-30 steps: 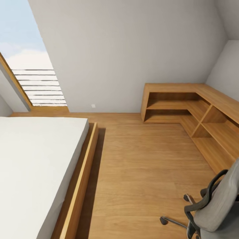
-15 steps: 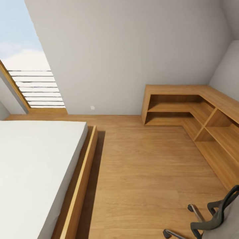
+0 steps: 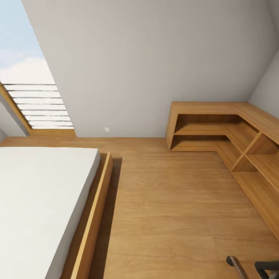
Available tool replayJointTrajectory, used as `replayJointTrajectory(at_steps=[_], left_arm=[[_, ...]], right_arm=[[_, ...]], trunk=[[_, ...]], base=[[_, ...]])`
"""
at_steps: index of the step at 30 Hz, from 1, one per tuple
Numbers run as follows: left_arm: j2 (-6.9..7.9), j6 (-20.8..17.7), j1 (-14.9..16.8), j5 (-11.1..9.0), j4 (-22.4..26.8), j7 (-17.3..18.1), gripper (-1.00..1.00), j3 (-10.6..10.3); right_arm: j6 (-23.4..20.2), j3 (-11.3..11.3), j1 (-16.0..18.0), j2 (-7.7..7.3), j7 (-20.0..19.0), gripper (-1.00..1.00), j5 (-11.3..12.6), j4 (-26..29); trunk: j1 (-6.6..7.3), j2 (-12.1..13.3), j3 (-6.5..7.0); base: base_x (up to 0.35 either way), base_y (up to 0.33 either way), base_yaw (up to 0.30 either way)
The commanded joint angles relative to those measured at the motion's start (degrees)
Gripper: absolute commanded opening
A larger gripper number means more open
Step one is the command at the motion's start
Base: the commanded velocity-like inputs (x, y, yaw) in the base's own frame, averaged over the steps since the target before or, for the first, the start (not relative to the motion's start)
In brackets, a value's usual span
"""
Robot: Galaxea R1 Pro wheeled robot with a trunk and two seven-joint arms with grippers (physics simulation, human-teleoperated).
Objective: In the bedroom, organize the workspace by keeping the computer under the desk, ensuring the monitor is on the desk, placing the keyboard on the desk next to the monitor, placing the mouse on the desk next to the keyboard, moving the folder from the swivel chair onto the desk next to the mouse, stacking the notebook on top of the folder with the pen on top of the notebook, and positioning the swivel chair next to the desk.
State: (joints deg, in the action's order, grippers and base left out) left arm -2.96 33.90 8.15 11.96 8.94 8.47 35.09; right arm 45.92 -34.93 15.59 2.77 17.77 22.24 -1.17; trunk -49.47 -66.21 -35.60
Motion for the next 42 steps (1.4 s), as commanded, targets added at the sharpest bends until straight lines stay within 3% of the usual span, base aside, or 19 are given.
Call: replayJointTrajectory(at_steps=[1,42], left_arm=[[-0.03,0.1,0.0,0.4,0.0,0.2,1.0,0.5],[-0.03,0.0,0.0,0.4,0.0,0.1,1.0,0.5]], right_arm=[[0.1,-0.5,0.1,0.04,0.3,1.0,0.2,-0.1],[0.1,-0.5,0.1,0.04,0.3,1.0,0.2,-0.1]], trunk=[[-0.03,0.0,-0.05],[-0.03,0.0,-0.05]], base=[[0.308,0.0,0.0],[0.312,0.0,0.0]])
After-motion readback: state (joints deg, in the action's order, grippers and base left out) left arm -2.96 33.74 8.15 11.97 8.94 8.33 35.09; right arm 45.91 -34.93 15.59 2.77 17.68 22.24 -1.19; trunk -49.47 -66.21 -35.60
